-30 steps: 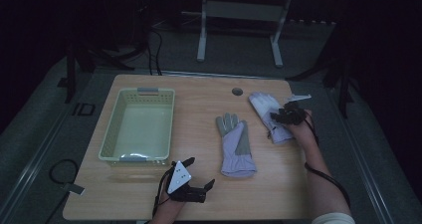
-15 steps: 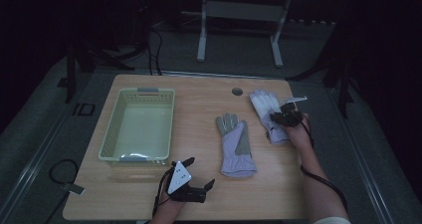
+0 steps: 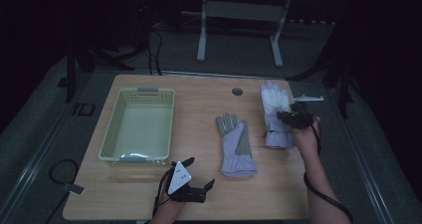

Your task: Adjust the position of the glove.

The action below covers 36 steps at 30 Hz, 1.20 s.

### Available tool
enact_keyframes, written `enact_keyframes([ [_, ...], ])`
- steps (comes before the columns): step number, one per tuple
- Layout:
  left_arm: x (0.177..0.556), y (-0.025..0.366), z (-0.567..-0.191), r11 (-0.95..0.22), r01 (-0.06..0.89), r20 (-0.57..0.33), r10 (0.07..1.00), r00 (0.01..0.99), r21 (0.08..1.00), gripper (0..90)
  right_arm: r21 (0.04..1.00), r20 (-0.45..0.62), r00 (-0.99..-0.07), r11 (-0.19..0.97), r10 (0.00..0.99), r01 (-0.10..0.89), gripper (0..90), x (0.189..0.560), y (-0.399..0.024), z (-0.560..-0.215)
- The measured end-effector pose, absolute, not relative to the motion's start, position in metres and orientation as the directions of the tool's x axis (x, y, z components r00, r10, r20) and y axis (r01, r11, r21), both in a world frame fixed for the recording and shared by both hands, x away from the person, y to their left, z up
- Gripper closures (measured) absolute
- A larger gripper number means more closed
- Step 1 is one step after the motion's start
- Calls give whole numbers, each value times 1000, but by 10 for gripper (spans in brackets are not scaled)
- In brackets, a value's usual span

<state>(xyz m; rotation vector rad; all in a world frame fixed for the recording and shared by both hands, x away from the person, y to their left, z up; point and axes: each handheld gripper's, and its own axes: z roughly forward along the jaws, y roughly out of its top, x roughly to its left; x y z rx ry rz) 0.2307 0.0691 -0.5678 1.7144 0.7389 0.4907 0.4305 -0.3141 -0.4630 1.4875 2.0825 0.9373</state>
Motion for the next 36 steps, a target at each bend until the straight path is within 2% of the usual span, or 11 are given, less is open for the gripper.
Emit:
enact_keyframes([
  [7,231,69,-568,-157,222,-51,698,714,962,25,719,59,-280,154,958,678,801,396,-314,-454],
  [16,230,68,-568,-164,218,-43,699,714,962,25,687,60,-241,135,969,714,796,361,-315,-471],
  [28,230,68,-568,-163,219,-44,699,714,962,25,641,74,-212,117,974,759,778,359,-314,-506],
  [36,230,68,-568,-164,215,-40,699,714,963,25,632,38,-225,151,974,760,708,366,-312,-521],
])
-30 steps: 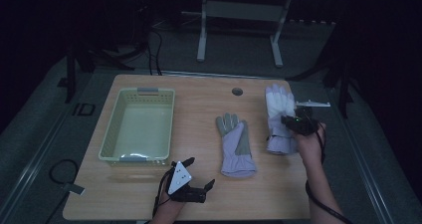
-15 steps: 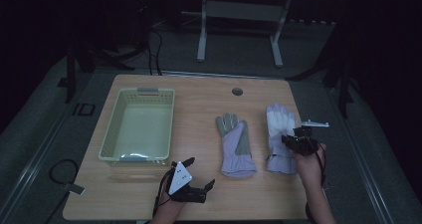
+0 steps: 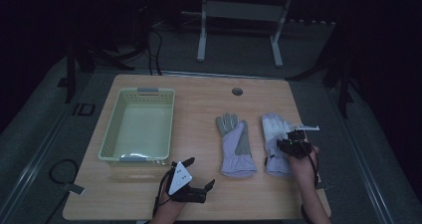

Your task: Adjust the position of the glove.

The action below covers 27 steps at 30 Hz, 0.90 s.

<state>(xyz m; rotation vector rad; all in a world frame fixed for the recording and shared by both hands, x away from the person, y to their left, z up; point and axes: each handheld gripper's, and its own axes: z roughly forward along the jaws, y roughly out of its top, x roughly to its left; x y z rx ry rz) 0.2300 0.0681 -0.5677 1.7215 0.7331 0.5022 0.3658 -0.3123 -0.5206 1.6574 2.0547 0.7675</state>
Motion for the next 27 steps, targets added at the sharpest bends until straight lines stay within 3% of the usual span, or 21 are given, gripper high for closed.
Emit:
enact_keyframes([
  [6,230,68,-568,-167,212,-36,699,714,963,25,647,41,-236,154,971,747,651,365,-313,-527],
  [10,230,68,-568,-167,212,-36,701,713,963,25,678,59,-256,149,965,720,505,363,-319,-519],
  [12,229,67,-568,-167,211,-34,701,712,963,25,694,40,-293,185,955,696,476,362,-322,-515],
  [19,229,68,-568,-164,207,-36,694,719,965,25,712,21,-478,322,878,624,491,363,-337,-513],
  [27,229,68,-568,-166,209,-37,693,720,964,25,703,73,-479,296,875,647,485,368,-345,-537],
])
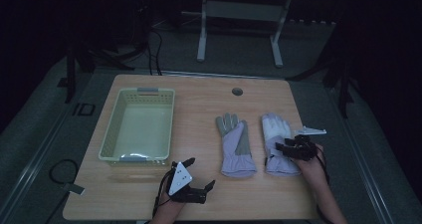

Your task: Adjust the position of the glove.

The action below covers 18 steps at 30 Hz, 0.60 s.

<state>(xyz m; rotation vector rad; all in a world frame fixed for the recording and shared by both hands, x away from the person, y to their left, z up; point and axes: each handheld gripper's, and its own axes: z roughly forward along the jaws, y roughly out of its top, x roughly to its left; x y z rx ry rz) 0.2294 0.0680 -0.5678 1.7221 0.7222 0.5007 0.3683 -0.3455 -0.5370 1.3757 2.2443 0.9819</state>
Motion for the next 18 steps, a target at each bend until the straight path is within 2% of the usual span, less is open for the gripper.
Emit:
enact_keyframes([
  [2,230,68,-568,-165,209,-37,693,720,964,25,719,90,-477,274,874,639,538,367,-347,-541],
  [3,230,68,-568,-165,209,-38,694,719,964,25,726,92,-482,273,871,631,601,365,-347,-543],
  [7,230,68,-568,-166,211,-37,695,718,963,25,710,35,-493,326,869,625,667,363,-339,-542],
  [11,230,68,-568,-167,211,-36,697,716,963,25,699,23,-479,329,877,635,757,361,-334,-540],
  [18,230,68,-568,-163,214,-40,698,715,963,25,700,32,-447,300,894,649,796,358,-334,-527],
])
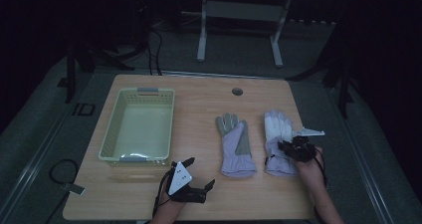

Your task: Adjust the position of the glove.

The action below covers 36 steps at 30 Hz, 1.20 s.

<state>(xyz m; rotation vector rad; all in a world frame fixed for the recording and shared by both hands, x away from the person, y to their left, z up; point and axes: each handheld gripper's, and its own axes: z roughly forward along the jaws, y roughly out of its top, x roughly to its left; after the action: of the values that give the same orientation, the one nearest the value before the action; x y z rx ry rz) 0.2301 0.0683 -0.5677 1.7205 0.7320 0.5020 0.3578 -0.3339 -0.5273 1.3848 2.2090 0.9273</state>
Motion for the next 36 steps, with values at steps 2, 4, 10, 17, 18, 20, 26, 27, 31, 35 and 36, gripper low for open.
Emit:
enact_keyframes([
  [2,230,68,-568,-163,217,-42,699,713,963,25,702,55,-449,285,892,653,800,357,-337,-519],
  [4,230,68,-568,-163,217,-43,700,713,962,25,712,68,-440,266,895,650,804,356,-339,-509],
  [10,230,68,-568,-161,220,-45,702,711,962,25,744,60,-437,252,897,619,809,351,-337,-468],
  [17,230,68,-568,-163,220,-44,702,711,962,25,772,54,-454,251,889,584,808,347,-322,-428],
  [18,230,68,-568,-163,220,-43,702,711,962,25,777,50,-453,251,890,578,809,346,-319,-424],
  [20,230,68,-568,-164,219,-42,702,711,962,25,779,43,-452,253,891,573,808,343,-311,-416],
  [26,230,68,-568,-168,217,-39,700,714,962,25,786,9,-471,285,882,549,808,336,-282,-402],
  [27,230,68,-568,-168,217,-38,699,714,962,25,784,12,-479,289,878,549,808,336,-277,-400],
  [31,230,68,-568,-170,214,-36,697,716,962,25,787,32,-490,280,871,550,808,332,-259,-397],
  [35,230,67,-568,-171,213,-35,697,716,962,25,781,59,-512,280,857,558,806,329,-244,-399],
  [36,230,67,-568,-173,212,-33,697,717,962,25,775,75,-523,280,849,566,806,328,-234,-403],
])
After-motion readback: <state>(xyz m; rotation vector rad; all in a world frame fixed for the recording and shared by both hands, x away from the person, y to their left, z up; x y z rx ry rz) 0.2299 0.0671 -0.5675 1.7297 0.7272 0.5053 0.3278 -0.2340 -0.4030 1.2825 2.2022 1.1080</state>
